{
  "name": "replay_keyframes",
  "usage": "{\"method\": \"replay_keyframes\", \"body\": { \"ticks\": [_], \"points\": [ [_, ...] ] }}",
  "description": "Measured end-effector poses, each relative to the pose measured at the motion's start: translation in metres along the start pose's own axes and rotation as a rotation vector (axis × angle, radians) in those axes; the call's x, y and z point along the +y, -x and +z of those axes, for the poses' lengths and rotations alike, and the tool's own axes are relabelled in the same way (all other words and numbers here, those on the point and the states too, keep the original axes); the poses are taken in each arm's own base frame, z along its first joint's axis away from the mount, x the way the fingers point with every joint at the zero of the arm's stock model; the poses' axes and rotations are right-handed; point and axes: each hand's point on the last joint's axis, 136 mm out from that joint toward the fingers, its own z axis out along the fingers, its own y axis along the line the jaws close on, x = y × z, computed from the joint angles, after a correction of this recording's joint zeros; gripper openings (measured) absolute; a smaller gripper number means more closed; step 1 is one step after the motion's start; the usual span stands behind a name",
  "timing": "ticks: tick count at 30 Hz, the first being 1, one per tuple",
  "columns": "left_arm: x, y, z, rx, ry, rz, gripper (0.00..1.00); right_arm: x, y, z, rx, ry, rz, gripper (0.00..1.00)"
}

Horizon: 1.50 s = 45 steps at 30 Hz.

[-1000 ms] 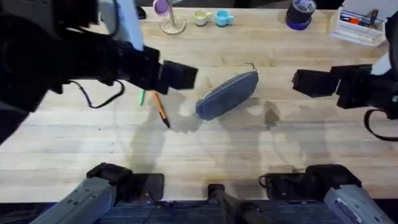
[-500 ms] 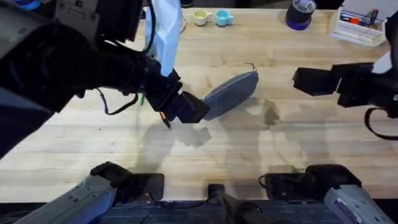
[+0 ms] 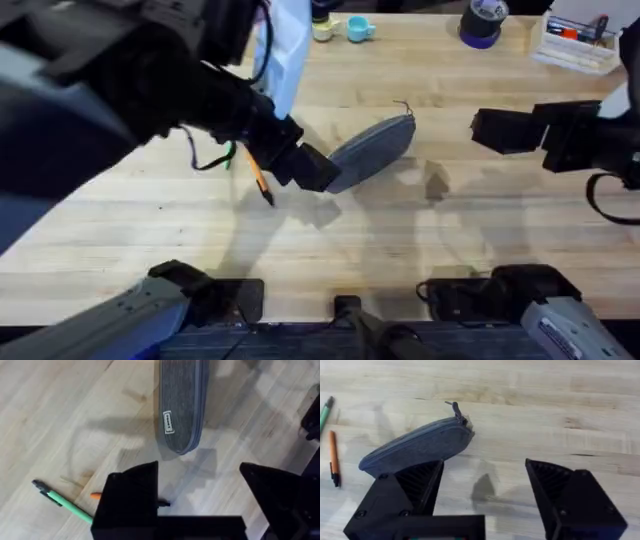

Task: Unzip the bag, pick up the pens from the table one at a time and place them inside, then zip the bag closed.

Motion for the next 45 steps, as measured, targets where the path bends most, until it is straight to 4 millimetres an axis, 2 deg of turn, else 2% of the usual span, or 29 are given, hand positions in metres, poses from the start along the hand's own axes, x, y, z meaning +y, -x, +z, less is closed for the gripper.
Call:
{"method": "replay_keyframes", "body": {
  "ticks": [5, 16, 26, 31, 43, 45],
  "points": [
    [0.009, -0.004, 0.024, 0.062, -0.025, -0.029, 0.993, 0.000, 0.000, 0.000, 0.000, 0.000, 0.000, 0.995],
    [0.018, -0.018, 0.063, 0.168, -0.076, -0.072, 0.995, 0.000, 0.000, 0.000, 0.000, 0.000, 0.000, 0.995],
    [0.015, -0.017, 0.102, 0.207, -0.115, -0.037, 0.994, 0.000, 0.000, 0.000, 0.000, 0.000, 0.000, 0.996],
    [0.016, -0.022, 0.108, 0.232, -0.125, -0.047, 0.993, 0.000, 0.000, 0.000, 0.000, 0.000, 0.000, 0.996],
    [0.019, -0.015, 0.110, 0.202, -0.114, -0.034, 0.992, 0.000, 0.000, 0.000, 0.000, 0.000, 0.000, 0.996],
    [0.019, -0.014, 0.111, 0.196, -0.112, -0.032, 0.906, 0.000, 0.000, 0.000, 0.000, 0.000, -0.003, 0.996]
  ]
}}
